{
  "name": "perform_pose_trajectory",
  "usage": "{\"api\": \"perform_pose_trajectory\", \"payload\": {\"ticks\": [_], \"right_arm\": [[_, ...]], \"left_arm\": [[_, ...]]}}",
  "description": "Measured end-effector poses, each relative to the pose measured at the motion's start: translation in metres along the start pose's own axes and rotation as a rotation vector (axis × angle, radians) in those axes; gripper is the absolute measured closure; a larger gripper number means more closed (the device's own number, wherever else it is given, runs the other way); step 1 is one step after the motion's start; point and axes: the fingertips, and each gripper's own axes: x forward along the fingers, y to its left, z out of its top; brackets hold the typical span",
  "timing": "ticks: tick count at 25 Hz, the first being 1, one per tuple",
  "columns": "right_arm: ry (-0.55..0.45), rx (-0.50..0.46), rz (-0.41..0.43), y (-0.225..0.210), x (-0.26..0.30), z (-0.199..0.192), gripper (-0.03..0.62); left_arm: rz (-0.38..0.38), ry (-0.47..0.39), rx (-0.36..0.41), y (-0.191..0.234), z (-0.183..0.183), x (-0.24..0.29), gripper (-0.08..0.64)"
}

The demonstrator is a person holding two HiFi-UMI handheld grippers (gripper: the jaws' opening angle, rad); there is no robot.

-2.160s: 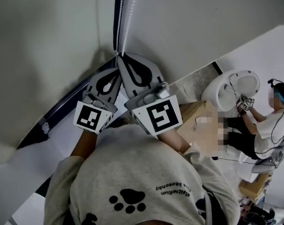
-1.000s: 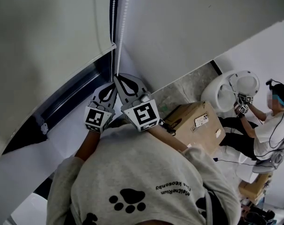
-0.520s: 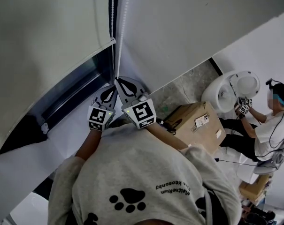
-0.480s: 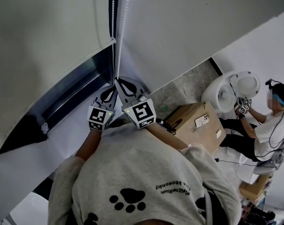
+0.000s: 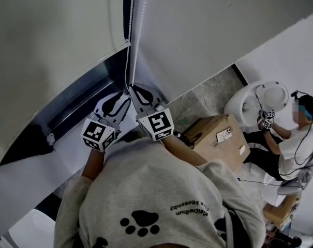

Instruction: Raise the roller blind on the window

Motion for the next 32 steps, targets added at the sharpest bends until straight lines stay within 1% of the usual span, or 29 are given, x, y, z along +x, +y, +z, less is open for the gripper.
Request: {"api": "perform_pose_trajectory", "payload": {"ticks": [2,6,8,10,13,15,17,18,19,21,24,28,32], "right_arm": [[-0.001,-0.006,-0.002,0.0,-0.001,0.0,0.581],[-0.009,-0.005,0.009,0.002,0.0,0.001,0.581],[-0.009,-0.006,0.012,0.003,0.0,0.001,0.581],[-0.01,-0.009,0.012,0.003,0.0,0.0,0.581],[-0.01,-0.016,0.017,0.006,0.001,-0.001,0.581],[-0.001,-0.019,0.023,0.009,0.002,-0.003,0.581],[0.002,-0.021,0.028,0.012,0.002,-0.003,0.581],[0.002,-0.021,0.029,0.013,0.002,-0.003,0.581],[0.001,-0.021,0.031,0.014,0.003,-0.003,0.581],[0.0,-0.02,0.031,0.014,0.003,-0.003,0.581],[0.001,-0.023,0.03,0.014,0.004,-0.005,0.581],[0.0,-0.026,0.031,0.017,0.005,-0.004,0.581],[0.038,-0.01,0.032,0.016,0.006,-0.019,0.581]], "left_arm": [[-0.003,-0.007,0.02,-0.002,0.02,-0.003,0.439],[-0.013,-0.055,0.062,-0.011,0.068,-0.002,0.439],[-0.014,-0.074,0.096,-0.016,0.09,0.001,0.439],[-0.011,-0.089,0.135,-0.02,0.11,0.005,0.456],[0.001,-0.103,0.2,-0.023,0.135,0.012,0.477],[0.005,-0.11,0.215,-0.023,0.147,0.015,0.48],[0.012,-0.109,0.223,-0.022,0.154,0.017,0.48],[0.017,-0.106,0.229,-0.021,0.155,0.017,0.493],[0.02,-0.103,0.233,-0.021,0.156,0.017,0.534],[0.015,-0.101,0.223,-0.02,0.155,0.017,0.548],[0.007,-0.113,0.2,-0.02,0.153,0.015,0.552],[0.006,-0.119,0.199,-0.019,0.154,0.013,0.552],[0.005,-0.098,0.182,-0.017,0.14,0.017,0.552]]}}
